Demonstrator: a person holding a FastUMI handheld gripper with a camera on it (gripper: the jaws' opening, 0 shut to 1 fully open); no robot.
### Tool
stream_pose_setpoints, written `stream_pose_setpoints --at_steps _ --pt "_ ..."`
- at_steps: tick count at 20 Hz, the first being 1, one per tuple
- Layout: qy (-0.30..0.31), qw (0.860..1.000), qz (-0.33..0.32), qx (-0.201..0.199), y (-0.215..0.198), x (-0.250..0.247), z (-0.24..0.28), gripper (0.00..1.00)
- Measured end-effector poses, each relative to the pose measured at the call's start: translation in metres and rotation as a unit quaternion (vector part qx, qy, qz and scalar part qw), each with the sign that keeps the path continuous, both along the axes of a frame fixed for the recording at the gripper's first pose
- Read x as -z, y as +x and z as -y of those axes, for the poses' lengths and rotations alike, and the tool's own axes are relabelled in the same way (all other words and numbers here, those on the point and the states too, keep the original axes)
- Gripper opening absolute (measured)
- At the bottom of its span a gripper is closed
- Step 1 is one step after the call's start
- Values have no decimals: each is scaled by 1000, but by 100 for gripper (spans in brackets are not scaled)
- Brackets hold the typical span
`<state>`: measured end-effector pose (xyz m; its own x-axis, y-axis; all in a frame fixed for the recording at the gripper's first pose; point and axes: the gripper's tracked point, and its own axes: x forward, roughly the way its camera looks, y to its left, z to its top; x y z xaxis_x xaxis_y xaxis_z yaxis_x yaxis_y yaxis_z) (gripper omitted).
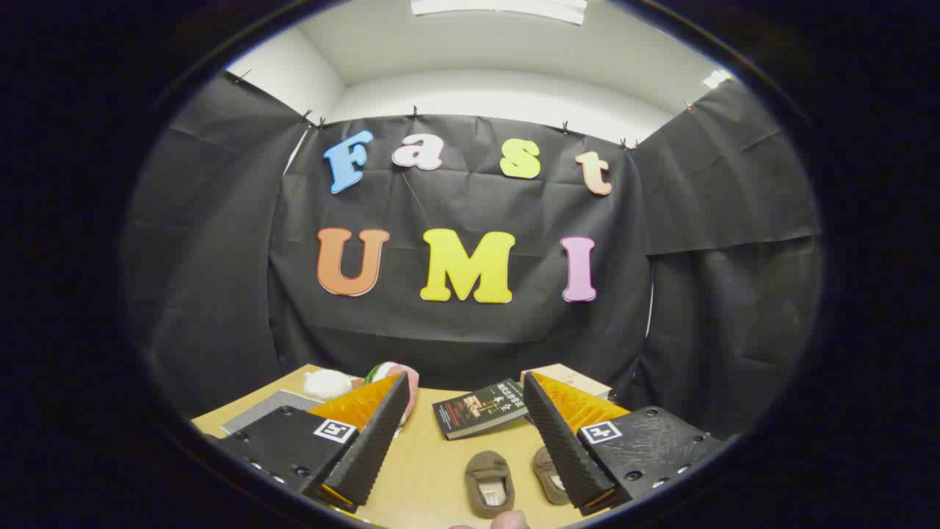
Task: Open the storage box then place both shoes into the box .Put the left shoe in first, then the right shoe, with the right side of both shoes facing outward in a uniform manner.
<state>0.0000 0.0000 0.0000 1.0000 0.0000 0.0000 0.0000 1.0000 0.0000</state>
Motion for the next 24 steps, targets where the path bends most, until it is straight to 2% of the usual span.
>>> stream_pose_setpoints --at_steps 11,24 --pt "-2 1000 9 7 -4 -10 3 95" --pt "0 1000 8 -21 3 -12 -6 95"
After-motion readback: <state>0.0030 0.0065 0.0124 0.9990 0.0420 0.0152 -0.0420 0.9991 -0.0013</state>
